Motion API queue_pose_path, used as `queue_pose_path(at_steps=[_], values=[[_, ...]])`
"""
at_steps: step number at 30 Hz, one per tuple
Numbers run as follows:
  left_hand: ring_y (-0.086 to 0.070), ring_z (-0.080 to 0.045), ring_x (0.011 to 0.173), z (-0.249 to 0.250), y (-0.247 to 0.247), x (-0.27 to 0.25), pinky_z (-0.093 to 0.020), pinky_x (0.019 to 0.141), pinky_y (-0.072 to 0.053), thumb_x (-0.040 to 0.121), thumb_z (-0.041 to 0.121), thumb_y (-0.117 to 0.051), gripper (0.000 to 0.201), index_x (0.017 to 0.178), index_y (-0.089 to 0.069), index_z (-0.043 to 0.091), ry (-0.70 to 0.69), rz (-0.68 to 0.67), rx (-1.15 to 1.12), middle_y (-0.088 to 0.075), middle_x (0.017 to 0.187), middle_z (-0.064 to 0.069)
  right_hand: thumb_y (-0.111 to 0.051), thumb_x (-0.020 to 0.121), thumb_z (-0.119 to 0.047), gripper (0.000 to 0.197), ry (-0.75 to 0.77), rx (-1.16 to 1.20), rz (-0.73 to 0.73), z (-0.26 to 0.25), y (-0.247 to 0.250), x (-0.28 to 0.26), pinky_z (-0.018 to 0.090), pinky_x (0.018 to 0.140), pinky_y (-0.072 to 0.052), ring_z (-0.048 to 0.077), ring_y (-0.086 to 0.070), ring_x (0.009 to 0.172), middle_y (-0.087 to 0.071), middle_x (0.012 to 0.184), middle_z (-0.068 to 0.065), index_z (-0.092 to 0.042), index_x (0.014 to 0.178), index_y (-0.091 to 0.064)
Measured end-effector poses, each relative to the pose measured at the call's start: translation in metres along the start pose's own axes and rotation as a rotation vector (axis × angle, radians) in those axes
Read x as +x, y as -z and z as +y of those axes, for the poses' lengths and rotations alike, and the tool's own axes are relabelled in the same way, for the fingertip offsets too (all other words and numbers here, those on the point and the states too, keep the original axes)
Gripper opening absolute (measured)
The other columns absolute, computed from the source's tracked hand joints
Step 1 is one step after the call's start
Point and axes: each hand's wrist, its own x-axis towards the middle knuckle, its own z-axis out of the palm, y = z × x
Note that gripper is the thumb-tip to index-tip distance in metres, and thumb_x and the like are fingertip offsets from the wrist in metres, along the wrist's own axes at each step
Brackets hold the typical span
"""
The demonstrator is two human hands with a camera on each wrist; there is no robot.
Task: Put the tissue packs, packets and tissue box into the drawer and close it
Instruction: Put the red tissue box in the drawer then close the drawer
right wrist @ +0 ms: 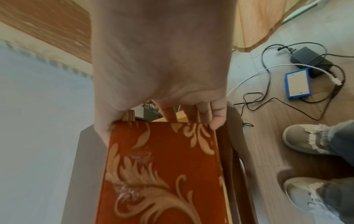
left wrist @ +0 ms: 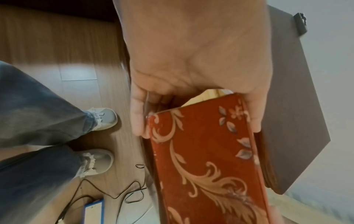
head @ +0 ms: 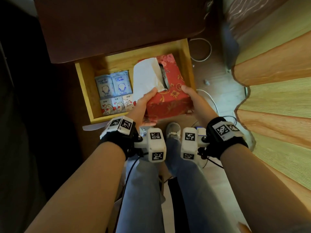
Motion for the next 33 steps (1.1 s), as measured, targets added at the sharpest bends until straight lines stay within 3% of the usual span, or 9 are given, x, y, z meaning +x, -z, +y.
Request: queue_pose_path(at_steps=[3,5,9,12,15,20,23,29,33], values=[[-0.065,-0.024,0.097,0.007,-0.002,0.02,-0.039,0.08,-0.055,0.072,0.069,-0.056,0.062,0.115,-0.055,0.024,-0.026,0.053,0.021,-0.068,0.107,-0.006,-0.058,0.079,-0.055,0.052,-0.017,-0.092,0.052,-0.001,0.007,0.018,0.035,0.081,-0.053,0.021,-0.063,0.104,-0.067,0.113,0.001,-0.021,0.119,-0.057],[-0.065,-0.023,0.097,0.01,-0.003,0.035,-0.037,0.082,-0.054,0.069,0.07,-0.058,0.057,0.107,-0.058,0.026,-0.026,0.086,0.021,-0.068,0.107,-0.005,-0.055,0.081,-0.056,0.05,-0.025,-0.187,0.071,-0.002,0.013,0.031,0.032,0.077,-0.052,0.019,-0.062,0.1,-0.064,0.113,0.001,-0.021,0.118,-0.057],[-0.064,-0.016,0.088,0.017,-0.008,0.056,-0.029,0.073,-0.05,0.077,0.063,-0.055,0.034,0.083,-0.055,0.03,-0.041,0.127,0.053,-0.067,0.094,0.003,-0.06,0.085,-0.039,0.02,0.146,-0.312,0.202,-0.001,0.023,0.057,0.038,0.088,-0.054,0.016,-0.066,0.09,-0.07,0.095,0.004,-0.023,0.076,-0.068],[-0.064,-0.01,0.083,0.019,-0.011,0.073,-0.029,0.075,-0.051,0.084,0.057,-0.052,0.027,0.081,-0.056,0.03,-0.083,0.127,0.004,-0.066,0.083,0.008,-0.064,0.083,-0.029,0.022,0.271,-0.411,0.379,0.005,0.03,0.078,0.03,0.086,-0.051,0.013,-0.06,0.091,-0.068,0.099,0.006,-0.014,0.098,-0.069],[-0.065,-0.014,0.092,0.018,-0.009,0.09,-0.033,0.079,-0.05,0.081,0.06,-0.053,0.033,0.092,-0.06,0.031,-0.114,0.136,0.005,-0.069,0.095,0.005,-0.064,0.082,-0.025,0.037,0.369,-0.576,0.493,0.011,0.037,0.099,0.02,0.078,-0.04,0.01,-0.051,0.094,-0.058,0.115,0.006,-0.011,0.116,-0.06],[-0.062,-0.017,0.105,0.015,-0.009,0.118,-0.036,0.091,-0.048,0.064,0.064,-0.067,0.075,0.124,-0.054,0.022,-0.159,0.138,0.104,-0.066,0.117,0.003,-0.051,0.091,-0.023,0.032,0.331,-0.49,0.492,0.019,0.039,0.122,0.019,0.083,-0.043,0.01,-0.054,0.097,-0.062,0.12,0.007,-0.012,0.119,-0.06],[-0.058,-0.016,0.108,0.005,-0.007,0.13,-0.029,0.095,-0.043,0.078,0.046,-0.067,0.06,0.126,-0.053,0.013,-0.133,0.094,0.177,-0.063,0.119,0.002,-0.046,0.094,-0.02,0.029,0.34,-0.461,0.511,0.023,0.038,0.129,0.002,0.062,-0.038,0.008,-0.053,0.09,-0.065,0.104,0.002,-0.01,0.116,-0.062],[-0.061,-0.02,0.106,0.001,-0.016,0.146,-0.034,0.099,-0.047,0.081,0.031,-0.068,0.043,0.114,-0.057,0.005,-0.129,0.096,0.279,-0.065,0.114,-0.005,-0.048,0.092,-0.024,0.03,0.343,-0.447,0.529,0.025,0.039,0.136,0.016,0.071,-0.039,0.008,-0.053,0.086,-0.066,0.101,0.004,-0.011,0.112,-0.065],[-0.067,-0.016,0.092,0.006,-0.025,0.153,-0.032,0.087,-0.054,0.073,0.036,-0.074,0.041,0.101,-0.062,0.009,-0.195,0.139,0.285,-0.07,0.102,-0.004,-0.049,0.091,-0.023,0.028,0.346,-0.428,0.519,0.025,0.041,0.137,-0.004,0.056,-0.036,0.004,-0.053,0.075,-0.06,0.088,-0.005,-0.012,0.109,-0.067]])
